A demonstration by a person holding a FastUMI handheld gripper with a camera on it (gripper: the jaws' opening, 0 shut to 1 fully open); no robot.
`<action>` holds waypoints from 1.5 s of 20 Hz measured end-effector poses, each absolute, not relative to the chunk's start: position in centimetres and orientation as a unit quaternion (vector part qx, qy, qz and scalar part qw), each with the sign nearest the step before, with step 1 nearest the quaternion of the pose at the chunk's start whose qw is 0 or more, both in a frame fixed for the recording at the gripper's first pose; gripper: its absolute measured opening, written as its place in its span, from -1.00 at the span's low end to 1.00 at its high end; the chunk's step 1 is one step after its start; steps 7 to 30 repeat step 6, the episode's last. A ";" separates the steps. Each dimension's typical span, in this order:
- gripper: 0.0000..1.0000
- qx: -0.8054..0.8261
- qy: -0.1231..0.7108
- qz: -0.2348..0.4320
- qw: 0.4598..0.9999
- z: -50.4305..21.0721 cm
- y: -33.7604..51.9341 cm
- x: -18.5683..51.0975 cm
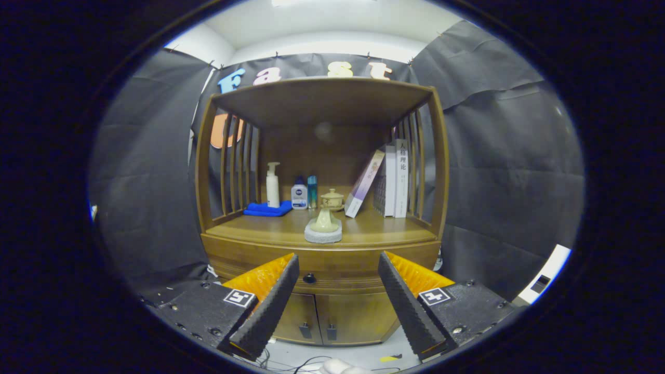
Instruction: Pull open the drawer, take out the items inside it, and place them on the countertop above the cabinet.
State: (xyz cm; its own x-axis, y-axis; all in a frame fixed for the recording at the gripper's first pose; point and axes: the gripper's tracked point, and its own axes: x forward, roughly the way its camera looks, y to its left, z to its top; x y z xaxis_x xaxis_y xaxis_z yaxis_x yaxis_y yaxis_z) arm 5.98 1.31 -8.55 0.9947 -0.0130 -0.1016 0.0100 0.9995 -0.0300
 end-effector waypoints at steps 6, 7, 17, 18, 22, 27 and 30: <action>0.99 0.018 0.023 -0.008 1.000 -3.9 -1.2 0.9; 0.99 0.018 0.023 -0.008 1.000 -3.9 -1.2 0.9; 0.99 0.018 0.023 -0.008 1.000 -3.9 -1.2 0.9; 0.99 0.018 0.023 -0.008 1.000 -3.9 -1.2 0.9; 0.99 0.018 0.023 -0.008 1.000 -3.9 -1.2 0.9; 0.99 0.018 0.023 -0.008 1.000 -3.9 -1.2 0.9; 0.99 0.018 0.023 -0.008 1.000 -3.9 -1.2 0.9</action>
